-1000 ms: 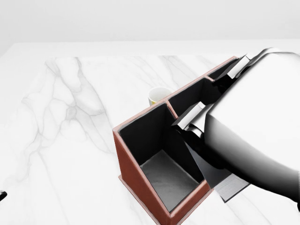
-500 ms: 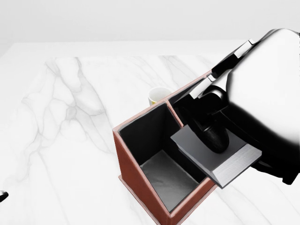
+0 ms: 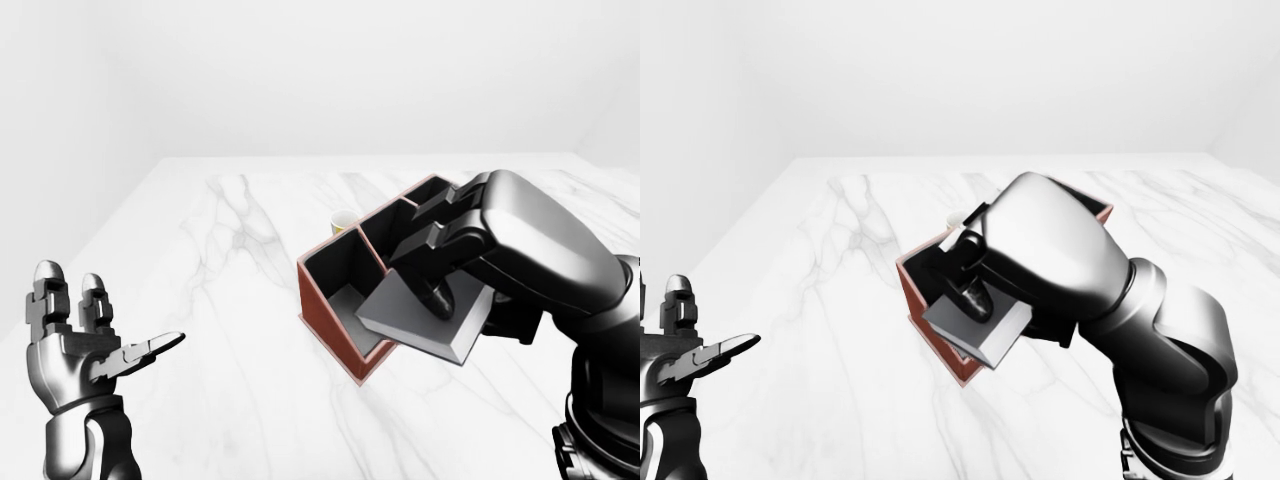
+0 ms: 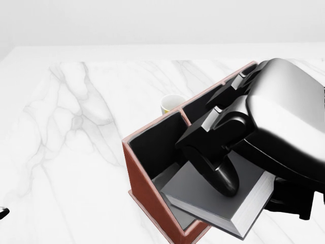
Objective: Pick up the book and place it in the left compartment of the caddy.
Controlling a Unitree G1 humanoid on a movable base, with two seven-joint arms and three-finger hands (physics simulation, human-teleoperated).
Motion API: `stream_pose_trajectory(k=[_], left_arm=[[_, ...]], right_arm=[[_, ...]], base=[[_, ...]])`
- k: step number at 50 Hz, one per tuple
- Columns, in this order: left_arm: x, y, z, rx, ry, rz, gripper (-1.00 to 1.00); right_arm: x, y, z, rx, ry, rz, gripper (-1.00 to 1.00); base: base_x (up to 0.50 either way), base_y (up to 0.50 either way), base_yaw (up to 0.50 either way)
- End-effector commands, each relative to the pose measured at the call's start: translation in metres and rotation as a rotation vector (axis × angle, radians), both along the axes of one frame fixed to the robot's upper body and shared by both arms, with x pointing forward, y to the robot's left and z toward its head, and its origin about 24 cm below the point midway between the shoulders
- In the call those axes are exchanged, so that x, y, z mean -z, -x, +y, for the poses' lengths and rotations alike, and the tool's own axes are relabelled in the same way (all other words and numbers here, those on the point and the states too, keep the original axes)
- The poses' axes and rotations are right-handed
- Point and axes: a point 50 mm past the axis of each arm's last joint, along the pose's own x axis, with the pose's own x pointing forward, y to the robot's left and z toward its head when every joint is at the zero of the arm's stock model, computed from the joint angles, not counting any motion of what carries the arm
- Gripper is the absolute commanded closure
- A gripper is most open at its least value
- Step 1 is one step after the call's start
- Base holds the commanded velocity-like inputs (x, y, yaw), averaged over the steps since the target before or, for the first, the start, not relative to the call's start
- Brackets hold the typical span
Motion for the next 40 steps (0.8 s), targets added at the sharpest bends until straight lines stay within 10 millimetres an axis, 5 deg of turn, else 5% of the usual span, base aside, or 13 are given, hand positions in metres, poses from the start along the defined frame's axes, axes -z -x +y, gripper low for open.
stream_pose_trajectory(k=[1,40], left_arm=[[0.0,0.0,0.0,0.0,0.0,0.0,-1.0],[0.003,-0.001,0.0,-0.002,0.001,0.003,-1.0]], right_arm=[[0.003,-0.002,-0.005,-0.103,-0.076,0.1,1.0],[0.019,-0.039,-0.014,-0.062,-0.175,0.269,1.0]], base=[[0.0,0.0,0.0],[0.0,0.0,0.0]])
